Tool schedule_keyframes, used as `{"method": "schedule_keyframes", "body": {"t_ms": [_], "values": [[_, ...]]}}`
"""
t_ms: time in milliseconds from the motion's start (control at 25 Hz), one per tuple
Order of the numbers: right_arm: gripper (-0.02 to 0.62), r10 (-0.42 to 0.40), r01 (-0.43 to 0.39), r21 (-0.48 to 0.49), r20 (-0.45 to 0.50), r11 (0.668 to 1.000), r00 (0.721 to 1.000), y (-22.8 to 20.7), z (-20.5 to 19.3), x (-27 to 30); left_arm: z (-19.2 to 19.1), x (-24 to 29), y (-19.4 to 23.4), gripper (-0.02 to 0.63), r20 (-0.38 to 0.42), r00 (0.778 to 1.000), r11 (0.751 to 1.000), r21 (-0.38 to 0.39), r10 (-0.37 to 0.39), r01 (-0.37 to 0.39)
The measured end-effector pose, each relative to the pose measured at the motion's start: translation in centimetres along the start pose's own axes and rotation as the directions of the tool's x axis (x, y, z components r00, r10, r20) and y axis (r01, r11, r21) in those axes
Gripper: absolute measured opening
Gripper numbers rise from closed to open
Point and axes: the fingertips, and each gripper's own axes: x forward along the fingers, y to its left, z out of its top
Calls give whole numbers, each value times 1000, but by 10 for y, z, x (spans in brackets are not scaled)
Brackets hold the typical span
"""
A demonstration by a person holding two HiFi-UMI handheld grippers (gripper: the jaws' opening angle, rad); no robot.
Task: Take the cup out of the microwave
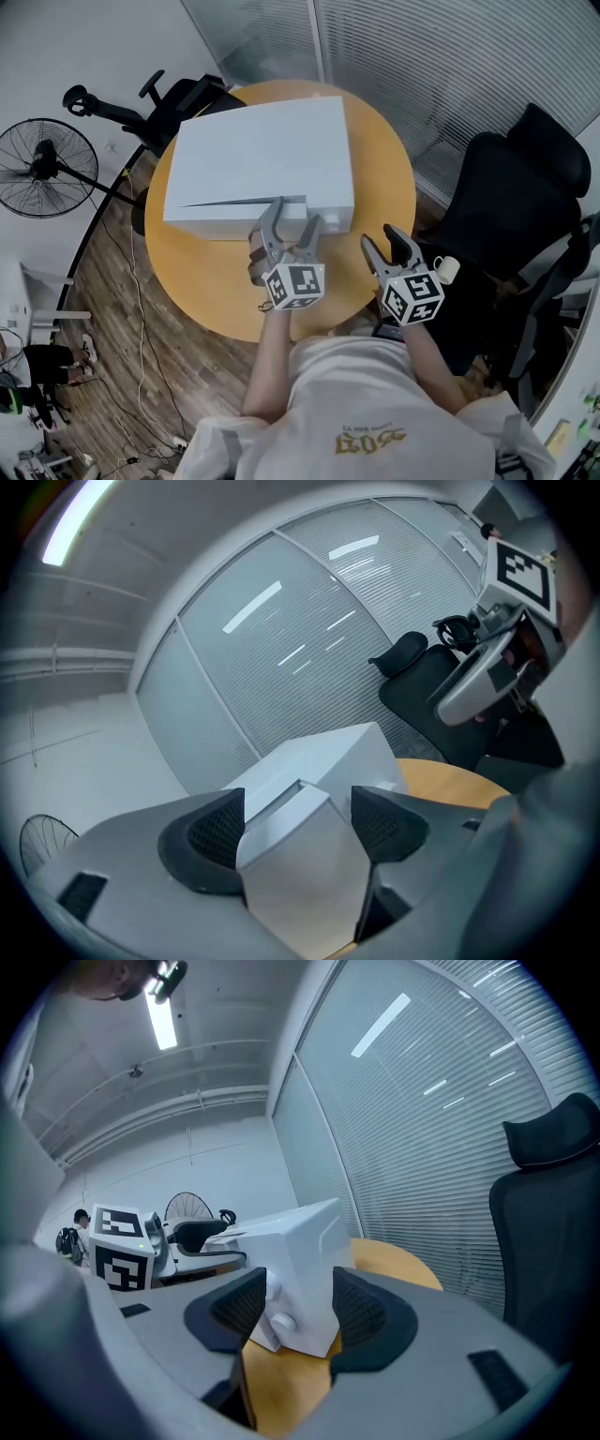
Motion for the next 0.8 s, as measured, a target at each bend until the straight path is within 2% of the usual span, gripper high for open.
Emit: {"method": "schedule_keyframes", "body": {"t_ms": [320,800], "values": [[216,-5,5,7,-11,1000,1000,-2,-3,0,-2,3,-7,311,-9,1000,999,35,-7,7],[212,-5,6,11,-31,1000,1000,-6,-11,-4,-2,1,-7,305,11,1000,999,31,19,-19]]}}
